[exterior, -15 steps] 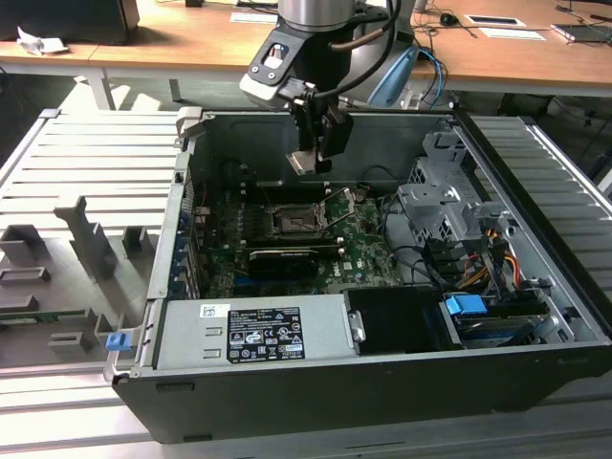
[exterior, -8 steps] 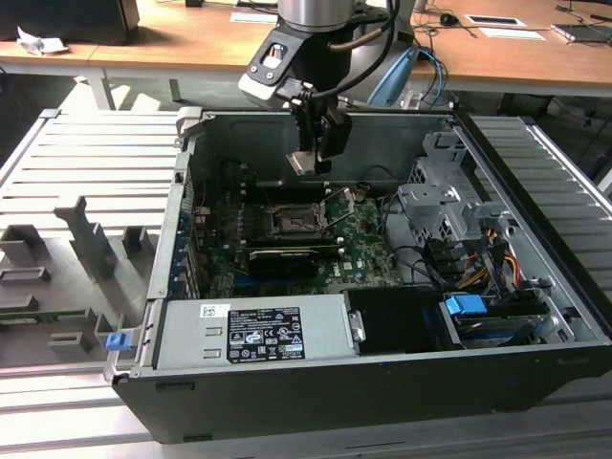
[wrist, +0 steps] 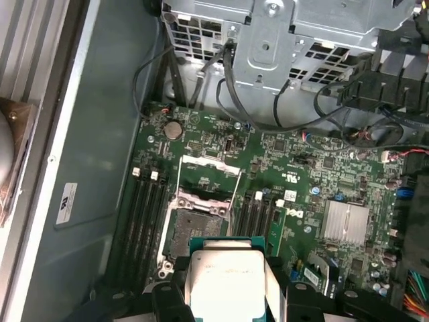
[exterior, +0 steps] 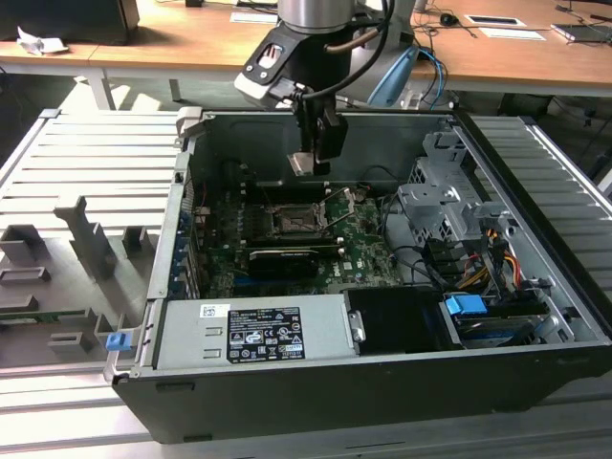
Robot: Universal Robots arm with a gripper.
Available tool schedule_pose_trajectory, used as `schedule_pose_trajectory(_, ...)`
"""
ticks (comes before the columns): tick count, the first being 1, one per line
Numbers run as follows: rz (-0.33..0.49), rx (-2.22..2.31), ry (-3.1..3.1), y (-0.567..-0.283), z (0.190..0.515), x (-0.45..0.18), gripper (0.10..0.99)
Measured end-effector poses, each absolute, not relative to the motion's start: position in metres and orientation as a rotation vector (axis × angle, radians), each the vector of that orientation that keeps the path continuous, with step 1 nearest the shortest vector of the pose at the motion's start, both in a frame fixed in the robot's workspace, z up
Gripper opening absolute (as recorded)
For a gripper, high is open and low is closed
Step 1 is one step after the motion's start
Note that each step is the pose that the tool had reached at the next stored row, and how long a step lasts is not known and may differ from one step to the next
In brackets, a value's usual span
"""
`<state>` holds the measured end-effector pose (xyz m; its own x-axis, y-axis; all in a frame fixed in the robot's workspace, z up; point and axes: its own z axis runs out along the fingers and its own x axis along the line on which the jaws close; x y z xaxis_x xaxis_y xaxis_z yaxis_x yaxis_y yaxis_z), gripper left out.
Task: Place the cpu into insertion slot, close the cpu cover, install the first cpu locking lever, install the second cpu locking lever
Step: 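Place the cpu into insertion slot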
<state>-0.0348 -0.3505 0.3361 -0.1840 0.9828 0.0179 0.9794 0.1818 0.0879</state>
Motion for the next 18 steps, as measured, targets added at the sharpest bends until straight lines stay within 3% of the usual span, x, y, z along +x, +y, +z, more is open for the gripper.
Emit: schedule_pose_trajectory(18,0.116,2.128,2.247,-0.351,0.300,-0.035,0.529)
